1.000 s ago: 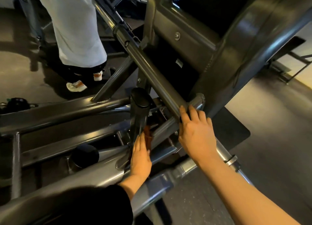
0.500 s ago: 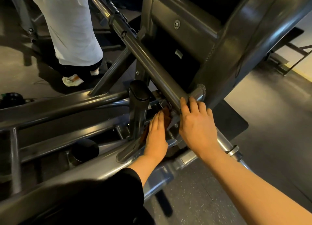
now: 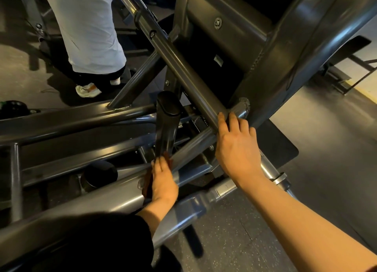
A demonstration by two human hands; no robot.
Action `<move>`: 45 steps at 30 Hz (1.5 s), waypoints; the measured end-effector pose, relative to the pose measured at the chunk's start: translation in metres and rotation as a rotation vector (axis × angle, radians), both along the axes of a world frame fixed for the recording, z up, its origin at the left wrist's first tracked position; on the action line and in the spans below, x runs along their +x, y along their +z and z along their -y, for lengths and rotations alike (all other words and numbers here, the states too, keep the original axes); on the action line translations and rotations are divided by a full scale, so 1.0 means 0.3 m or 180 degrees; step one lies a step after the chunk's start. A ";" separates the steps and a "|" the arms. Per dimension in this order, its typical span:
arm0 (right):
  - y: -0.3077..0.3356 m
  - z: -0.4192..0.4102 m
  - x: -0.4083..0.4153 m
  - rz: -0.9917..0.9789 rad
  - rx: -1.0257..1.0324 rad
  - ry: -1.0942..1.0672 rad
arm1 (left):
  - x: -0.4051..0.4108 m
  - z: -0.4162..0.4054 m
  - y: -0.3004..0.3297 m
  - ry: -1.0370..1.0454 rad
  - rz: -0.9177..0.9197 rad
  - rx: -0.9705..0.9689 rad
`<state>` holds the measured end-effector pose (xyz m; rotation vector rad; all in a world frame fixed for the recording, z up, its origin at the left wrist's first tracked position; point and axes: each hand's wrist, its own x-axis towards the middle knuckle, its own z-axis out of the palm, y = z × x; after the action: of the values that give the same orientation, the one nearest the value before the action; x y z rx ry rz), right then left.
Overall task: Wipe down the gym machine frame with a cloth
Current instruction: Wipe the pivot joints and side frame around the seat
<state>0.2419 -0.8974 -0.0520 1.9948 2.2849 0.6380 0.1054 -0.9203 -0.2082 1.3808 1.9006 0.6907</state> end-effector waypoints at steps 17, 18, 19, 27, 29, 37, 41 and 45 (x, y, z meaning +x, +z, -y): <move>-0.021 -0.005 -0.001 0.0013 0.0202 0.0034 | -0.022 -0.222 0.137 -0.0781 0.0673 0.0000; -0.022 -0.003 -0.001 0.0016 0.0200 0.0014 | -0.031 -0.192 0.105 -0.0683 0.0605 0.0000; -0.019 -0.007 0.001 0.0003 0.0214 0.0011 | -0.031 -0.158 0.079 -0.0569 0.0608 0.0056; -0.161 0.195 -0.099 -0.2990 0.0080 0.0554 | 0.080 0.099 0.169 -0.0032 0.1199 0.0976; -0.210 0.249 -0.160 -0.5401 -0.1034 -0.0607 | 0.111 0.142 0.197 -0.0310 0.1423 0.0973; -0.248 0.142 -0.134 -0.7368 0.0160 -0.1999 | 0.001 0.035 0.216 0.0020 0.1713 0.0575; -0.210 0.022 -0.157 -0.7438 0.0163 -0.1597 | -0.077 -0.030 0.085 -0.0253 0.1203 -0.0152; -0.324 -0.005 -0.222 -0.6729 -0.0136 -0.1278 | -0.110 -0.033 -0.031 -0.0255 0.1522 -0.0391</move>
<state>0.1752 -0.8961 -0.1493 3.2572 1.4346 -2.5602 0.0725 -0.9105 -0.2174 1.0899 1.4760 0.7706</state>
